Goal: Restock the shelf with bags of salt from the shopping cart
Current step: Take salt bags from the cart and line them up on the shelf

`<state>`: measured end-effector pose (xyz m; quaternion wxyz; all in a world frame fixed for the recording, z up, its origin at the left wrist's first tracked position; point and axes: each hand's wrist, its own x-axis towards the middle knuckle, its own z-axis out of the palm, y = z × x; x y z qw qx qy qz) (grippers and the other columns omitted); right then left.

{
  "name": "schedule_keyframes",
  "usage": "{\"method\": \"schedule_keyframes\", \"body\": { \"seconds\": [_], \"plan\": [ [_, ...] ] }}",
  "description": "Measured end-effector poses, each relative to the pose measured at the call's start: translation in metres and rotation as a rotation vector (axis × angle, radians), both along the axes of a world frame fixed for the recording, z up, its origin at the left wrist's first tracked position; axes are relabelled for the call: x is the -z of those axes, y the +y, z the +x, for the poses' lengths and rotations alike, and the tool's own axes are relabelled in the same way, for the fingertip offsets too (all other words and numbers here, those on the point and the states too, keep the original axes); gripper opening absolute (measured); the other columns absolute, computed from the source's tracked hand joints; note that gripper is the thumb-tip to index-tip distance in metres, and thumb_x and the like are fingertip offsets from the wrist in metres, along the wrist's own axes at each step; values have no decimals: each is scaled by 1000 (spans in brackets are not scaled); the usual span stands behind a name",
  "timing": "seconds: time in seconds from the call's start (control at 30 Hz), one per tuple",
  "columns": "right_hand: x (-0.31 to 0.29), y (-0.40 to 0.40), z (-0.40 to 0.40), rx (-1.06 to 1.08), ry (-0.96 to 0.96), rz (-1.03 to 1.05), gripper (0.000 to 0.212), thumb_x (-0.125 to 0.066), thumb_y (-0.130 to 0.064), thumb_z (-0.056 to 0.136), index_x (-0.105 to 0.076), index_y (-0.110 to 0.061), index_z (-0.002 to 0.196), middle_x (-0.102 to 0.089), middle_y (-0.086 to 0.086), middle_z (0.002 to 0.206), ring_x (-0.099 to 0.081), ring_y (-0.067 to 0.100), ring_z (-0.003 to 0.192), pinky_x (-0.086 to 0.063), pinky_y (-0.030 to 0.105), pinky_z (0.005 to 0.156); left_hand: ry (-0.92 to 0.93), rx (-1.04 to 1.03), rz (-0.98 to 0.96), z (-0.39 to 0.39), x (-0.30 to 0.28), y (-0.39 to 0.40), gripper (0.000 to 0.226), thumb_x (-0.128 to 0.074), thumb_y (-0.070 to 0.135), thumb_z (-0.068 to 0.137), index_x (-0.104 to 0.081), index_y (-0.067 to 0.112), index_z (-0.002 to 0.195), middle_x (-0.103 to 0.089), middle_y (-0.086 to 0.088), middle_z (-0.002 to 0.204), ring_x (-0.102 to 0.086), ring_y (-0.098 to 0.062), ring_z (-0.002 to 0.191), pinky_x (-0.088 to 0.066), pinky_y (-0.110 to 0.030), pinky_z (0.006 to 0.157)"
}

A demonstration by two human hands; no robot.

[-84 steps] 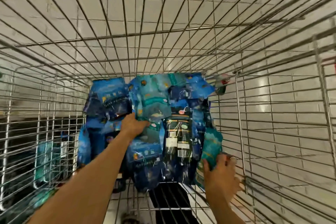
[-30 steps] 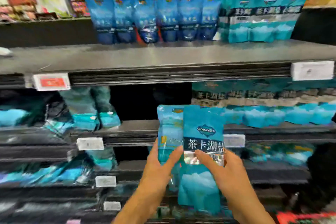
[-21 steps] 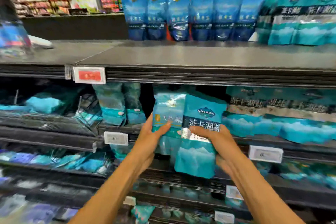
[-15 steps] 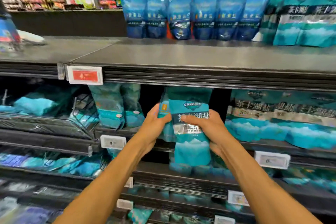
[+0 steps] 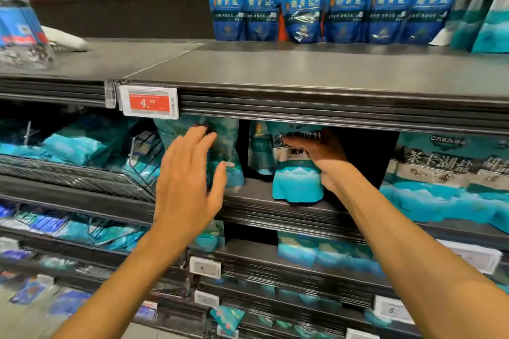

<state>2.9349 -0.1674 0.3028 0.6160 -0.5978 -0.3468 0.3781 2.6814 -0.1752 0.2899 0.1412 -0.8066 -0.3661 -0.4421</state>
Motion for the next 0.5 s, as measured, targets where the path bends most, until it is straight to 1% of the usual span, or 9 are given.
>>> {"method": "schedule_keyframes", "body": {
  "seconds": [0.07,0.13,0.17,0.23,0.3,0.33,0.4,0.43,0.5],
  "plan": [
    [1,11,-7,4,-15,18,59,-94,-28,57,-70,-14,109,-74,8,110,-72,29,96,-58,51,86,179,-104,99,-12,-6,16,58,-45,36,98,-39,-5,138,-44,-22,136,-40,-37,129,-31,-48,113],
    [3,18,-13,-1,-47,28,58,-94,-32,56,-71,-15,107,-74,6,107,-72,26,93,-59,50,85,295,-192,134,-15,-15,29,57,-39,44,99,-40,-4,130,-47,-21,120,-46,-40,109,-36,-50,101],
    [4,21,-15,-8,-72,26,56,-93,-34,55,-71,-17,104,-75,4,106,-72,24,92,-59,49,85,328,-224,151,-15,-21,34,52,-36,47,99,-44,0,120,-49,-19,106,-49,-39,94,-39,-49,90],
    [6,25,-18,-31,-125,26,46,-92,-37,56,-71,-24,94,-75,-2,102,-72,20,92,-59,47,87,410,-265,154,-10,-33,42,45,-34,51,99,-45,7,97,-51,-16,80,-50,-34,67,-39,-43,67],
    [8,28,-20,-73,-156,36,37,-92,-33,59,-71,-28,88,-76,-6,99,-72,19,93,-57,47,90,488,-280,79,-3,-46,47,51,-33,55,97,-47,9,80,-54,-16,65,-50,-30,53,-39,-34,55],
    [9,29,-21,-93,-164,38,35,-92,-30,61,-72,-27,89,-76,-6,99,-72,19,94,-57,48,91,523,-281,37,0,-52,52,57,-30,57,97,-50,9,75,-56,-17,63,-51,-29,51,-39,-31,53],
    [8,29,-22,-139,-187,32,36,-90,-26,64,-73,-24,96,-77,-4,101,-73,20,95,-56,48,92,596,-287,-32,4,-59,60,63,-28,59,98,-57,8,76,-60,-15,62,-56,-27,51,-40,-28,53],
    [6,29,-21,-173,-198,19,35,-88,-25,67,-73,-23,98,-76,-2,102,-72,21,96,-56,48,93,619,-290,-58,7,-62,62,61,-30,57,100,-56,9,74,-55,-10,55,-53,-24,46,-41,-27,51],
    [2,28,-17,-272,-204,-17,25,-85,-23,72,-72,-24,94,-77,-1,99,-72,24,97,-56,46,93,611,-269,-170,13,-65,70,53,-32,53,102,-44,18,64,-38,1,45,-38,-15,39,-41,-31,53]
  ]
}}
